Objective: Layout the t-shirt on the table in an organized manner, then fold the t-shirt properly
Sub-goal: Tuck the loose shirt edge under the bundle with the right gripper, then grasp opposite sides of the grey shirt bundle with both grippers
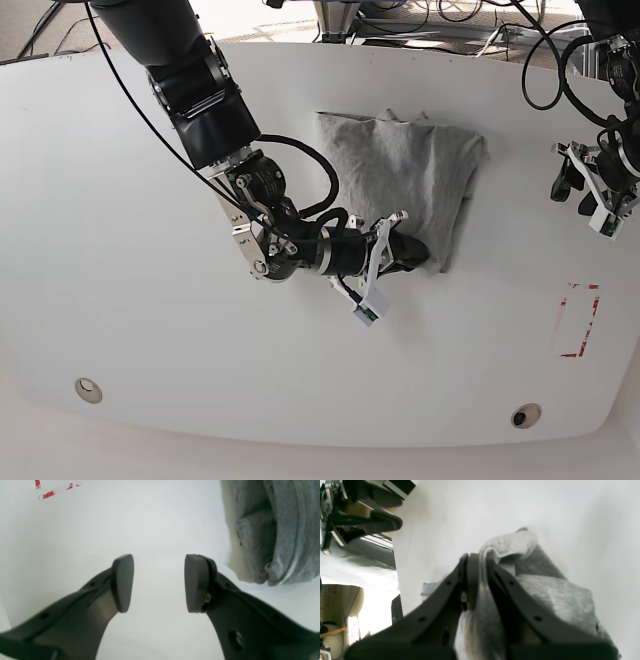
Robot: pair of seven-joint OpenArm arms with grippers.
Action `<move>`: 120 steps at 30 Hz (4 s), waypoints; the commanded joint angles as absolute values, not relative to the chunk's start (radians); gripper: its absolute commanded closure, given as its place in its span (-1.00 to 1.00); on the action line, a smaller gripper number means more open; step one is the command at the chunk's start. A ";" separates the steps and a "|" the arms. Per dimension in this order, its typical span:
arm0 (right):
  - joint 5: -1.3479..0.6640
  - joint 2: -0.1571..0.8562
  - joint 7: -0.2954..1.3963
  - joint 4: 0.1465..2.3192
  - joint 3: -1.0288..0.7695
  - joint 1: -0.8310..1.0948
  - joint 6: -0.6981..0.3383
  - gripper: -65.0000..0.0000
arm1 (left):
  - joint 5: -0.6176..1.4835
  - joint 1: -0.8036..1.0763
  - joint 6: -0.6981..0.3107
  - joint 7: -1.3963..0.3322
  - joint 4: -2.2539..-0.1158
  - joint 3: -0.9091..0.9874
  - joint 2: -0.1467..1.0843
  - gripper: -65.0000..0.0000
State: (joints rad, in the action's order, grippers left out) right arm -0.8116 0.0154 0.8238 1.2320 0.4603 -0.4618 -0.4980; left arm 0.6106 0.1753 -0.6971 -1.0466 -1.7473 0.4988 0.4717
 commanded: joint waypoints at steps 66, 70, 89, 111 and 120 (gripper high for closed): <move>-0.657 0.079 0.750 1.478 0.437 -0.463 -0.509 -1.00 | 0.714 0.114 -0.698 -1.023 -1.847 0.441 0.406 0.06; -0.659 0.107 0.750 1.486 0.437 -0.460 -0.509 -1.00 | 0.714 0.088 -0.698 -1.023 -1.847 0.360 0.406 0.07; -0.648 0.153 0.733 1.411 0.435 -0.363 -0.522 0.79 | 0.449 0.070 -0.698 -0.931 -1.839 0.019 0.266 0.08; -0.647 0.219 0.320 0.977 0.438 -0.341 -0.661 0.81 | 0.205 0.067 -0.698 -0.928 -1.577 -0.042 0.384 0.08; -0.657 0.275 0.349 1.036 0.435 -0.309 -0.651 0.82 | 0.205 0.061 -0.698 -0.848 -1.567 -0.042 0.479 0.08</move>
State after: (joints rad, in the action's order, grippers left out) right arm -0.6575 0.2489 0.3202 0.9787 0.4446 -0.3088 -0.6704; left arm 0.2604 0.0654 -0.7044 -0.8364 -1.5661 -0.0505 0.4465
